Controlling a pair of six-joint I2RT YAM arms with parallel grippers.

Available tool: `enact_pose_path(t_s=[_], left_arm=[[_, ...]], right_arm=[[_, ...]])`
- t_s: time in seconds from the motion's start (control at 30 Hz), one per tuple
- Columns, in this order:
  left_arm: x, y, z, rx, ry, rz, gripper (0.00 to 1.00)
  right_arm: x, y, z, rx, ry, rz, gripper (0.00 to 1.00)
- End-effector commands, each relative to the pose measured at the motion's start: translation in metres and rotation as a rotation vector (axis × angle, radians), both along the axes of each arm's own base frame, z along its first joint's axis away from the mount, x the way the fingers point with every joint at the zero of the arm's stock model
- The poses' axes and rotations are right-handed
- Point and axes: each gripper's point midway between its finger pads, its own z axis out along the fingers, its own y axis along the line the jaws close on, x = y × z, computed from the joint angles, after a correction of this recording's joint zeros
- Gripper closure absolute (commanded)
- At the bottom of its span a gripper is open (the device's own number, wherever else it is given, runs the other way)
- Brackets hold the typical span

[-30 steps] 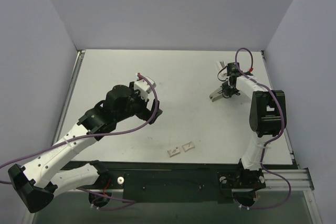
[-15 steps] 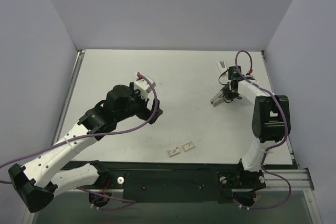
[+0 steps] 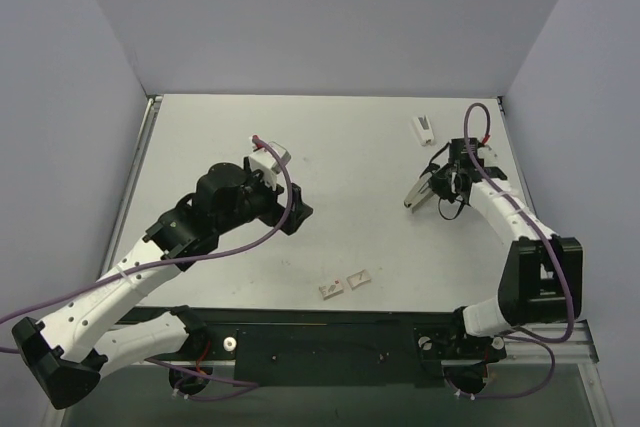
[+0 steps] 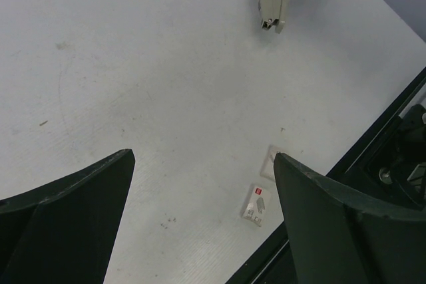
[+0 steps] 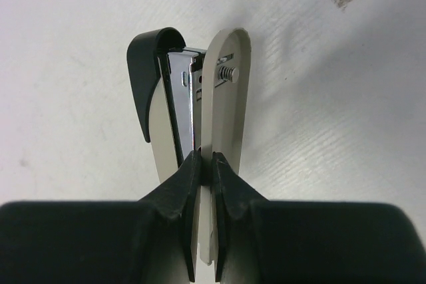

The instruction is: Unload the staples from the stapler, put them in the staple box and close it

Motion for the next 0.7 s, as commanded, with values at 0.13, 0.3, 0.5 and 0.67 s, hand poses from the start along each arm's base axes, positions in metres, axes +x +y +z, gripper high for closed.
enact_pose_path(t_s=[0.13,0.3,0.5,0.67], left_arm=[[-0.015,-0.026,0.033,-0.212,0.018,-0.081,0.03],[-0.024,-0.039,0.046,-0.318,0.075,-0.116,0.03],[-0.034,-0.048,0.062,-0.431,0.165,-0.132,0.03],[-0.045,-0.062,0.069,-0.513,0.257,-0.188,0.03]], right_arm=[[-0.017,0.033,0.08,0.06,-0.266,0.16,1.0],[-0.036,0.062,0.116,0.089,-0.351,0.285,1.0],[-0.064,0.101,0.156,0.062,-0.463,0.48,1.0],[-0.093,0.13,0.182,0.083,-0.534,0.651,1.0]])
